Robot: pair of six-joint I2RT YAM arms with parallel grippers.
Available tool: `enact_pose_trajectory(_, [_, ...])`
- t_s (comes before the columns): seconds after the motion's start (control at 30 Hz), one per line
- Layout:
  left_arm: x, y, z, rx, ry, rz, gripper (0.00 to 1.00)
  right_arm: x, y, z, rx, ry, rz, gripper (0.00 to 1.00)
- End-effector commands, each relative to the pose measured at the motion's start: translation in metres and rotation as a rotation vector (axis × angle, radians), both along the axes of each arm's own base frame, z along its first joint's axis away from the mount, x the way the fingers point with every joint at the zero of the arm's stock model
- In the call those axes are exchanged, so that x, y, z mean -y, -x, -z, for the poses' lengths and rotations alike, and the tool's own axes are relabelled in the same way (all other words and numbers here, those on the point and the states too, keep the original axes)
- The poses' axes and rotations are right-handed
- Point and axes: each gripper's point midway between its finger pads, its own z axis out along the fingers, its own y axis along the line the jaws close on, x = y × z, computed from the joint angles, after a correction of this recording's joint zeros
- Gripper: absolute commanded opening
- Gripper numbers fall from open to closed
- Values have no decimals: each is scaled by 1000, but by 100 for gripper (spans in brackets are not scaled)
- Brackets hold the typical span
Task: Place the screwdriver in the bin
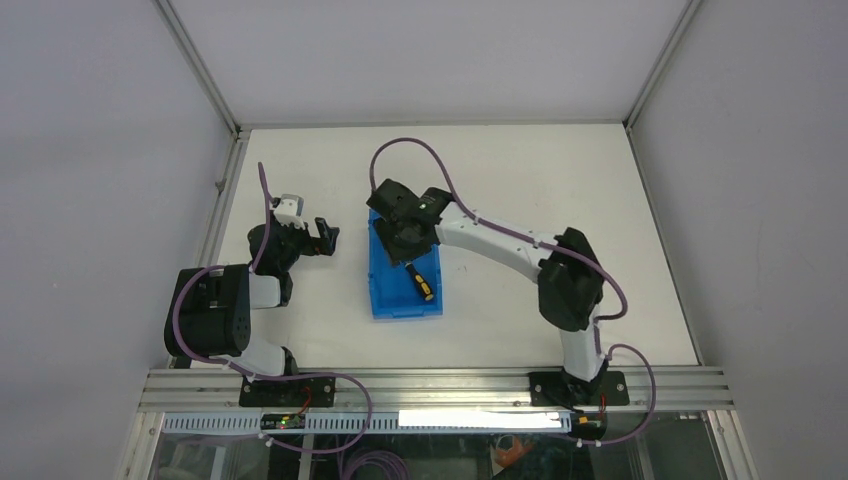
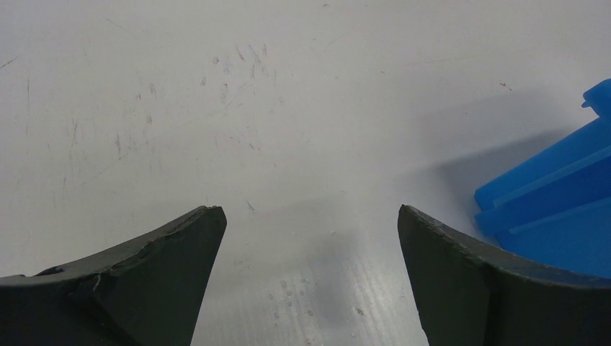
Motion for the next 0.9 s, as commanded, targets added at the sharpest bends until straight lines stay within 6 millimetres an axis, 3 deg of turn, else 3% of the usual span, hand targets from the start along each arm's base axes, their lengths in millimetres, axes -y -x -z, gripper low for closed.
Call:
enact_pose_trajectory(0.0, [2, -10, -20, 77, -8, 9, 99, -5, -3, -82, 167, -198, -3, 55])
enact_pose_trajectory(0.1, [2, -10, -20, 78, -7, 10, 99, 6, 1, -108, 229, -260, -23, 98])
enact_pose_trajectory(0.2, [2, -10, -20, 76, -7, 10, 99, 21, 8, -126, 270, -309, -32, 99])
enact_pose_trajectory(0.33, [2, -10, -20, 76, -7, 10, 99, 56, 11, -130, 309, -317, 9, 99])
enact_pose_trajectory(0.77, [3, -10, -20, 76, -7, 10, 99, 196, 1, -61, 406, -293, 360, 99])
enact_pose_trajectory(0.87, [2, -10, -20, 76, -7, 10, 99, 219, 2, -50, 435, -298, 437, 99])
